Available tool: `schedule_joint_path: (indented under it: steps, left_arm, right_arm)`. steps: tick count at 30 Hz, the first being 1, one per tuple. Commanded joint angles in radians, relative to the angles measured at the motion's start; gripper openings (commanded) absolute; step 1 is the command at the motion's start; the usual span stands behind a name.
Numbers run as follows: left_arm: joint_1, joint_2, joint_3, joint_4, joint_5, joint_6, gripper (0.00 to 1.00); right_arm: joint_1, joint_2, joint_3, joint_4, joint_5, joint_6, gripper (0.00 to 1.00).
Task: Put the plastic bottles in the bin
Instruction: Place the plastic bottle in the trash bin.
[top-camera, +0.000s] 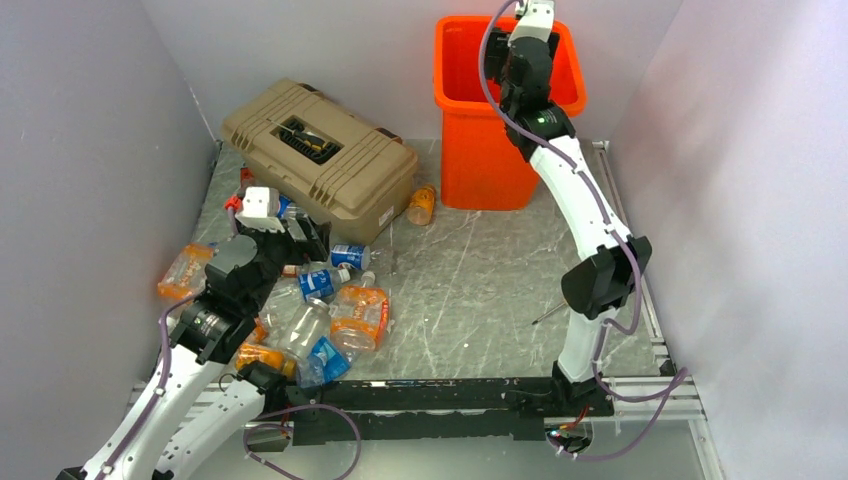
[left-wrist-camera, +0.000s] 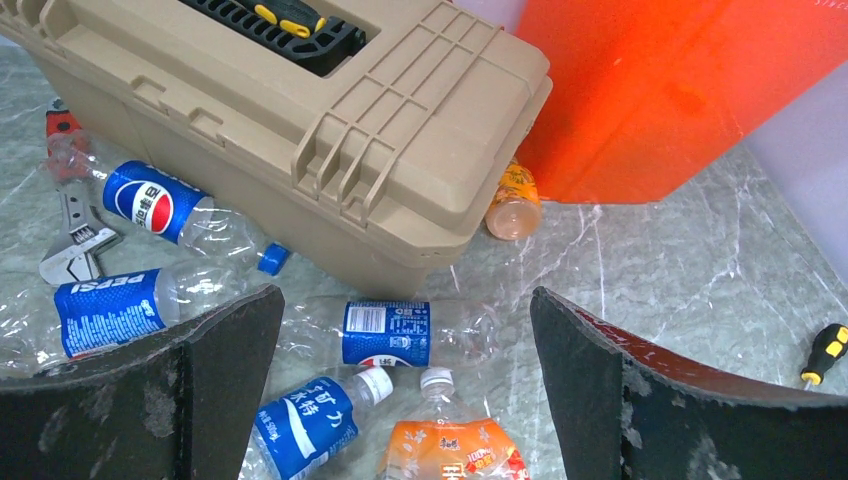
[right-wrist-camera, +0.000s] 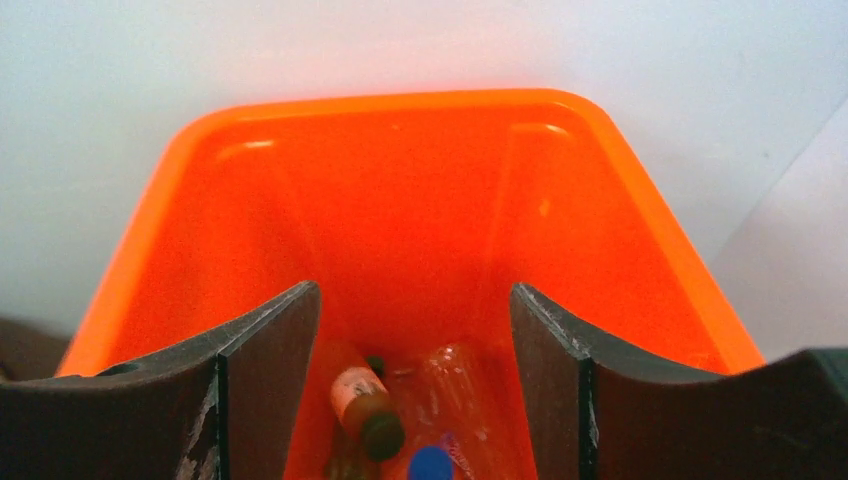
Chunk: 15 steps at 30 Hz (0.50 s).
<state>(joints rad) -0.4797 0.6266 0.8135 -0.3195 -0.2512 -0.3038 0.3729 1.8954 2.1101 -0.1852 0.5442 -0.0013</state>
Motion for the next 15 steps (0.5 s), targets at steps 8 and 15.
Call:
schedule_joint_path:
  steps: [8,15]
  left_arm:
    - [-0.003,0.024,0.003,0.041,0.016,0.018,1.0]
    - [-0.009,0.03,-0.016,0.07,0.048,0.026,1.0]
  right_arm:
    - [0.272,-0.472,-0.456,0.274,-0.229,-0.012,0.75]
    - [0.372,-0.763,-0.98,0.388,-0.409,0.226,0.78]
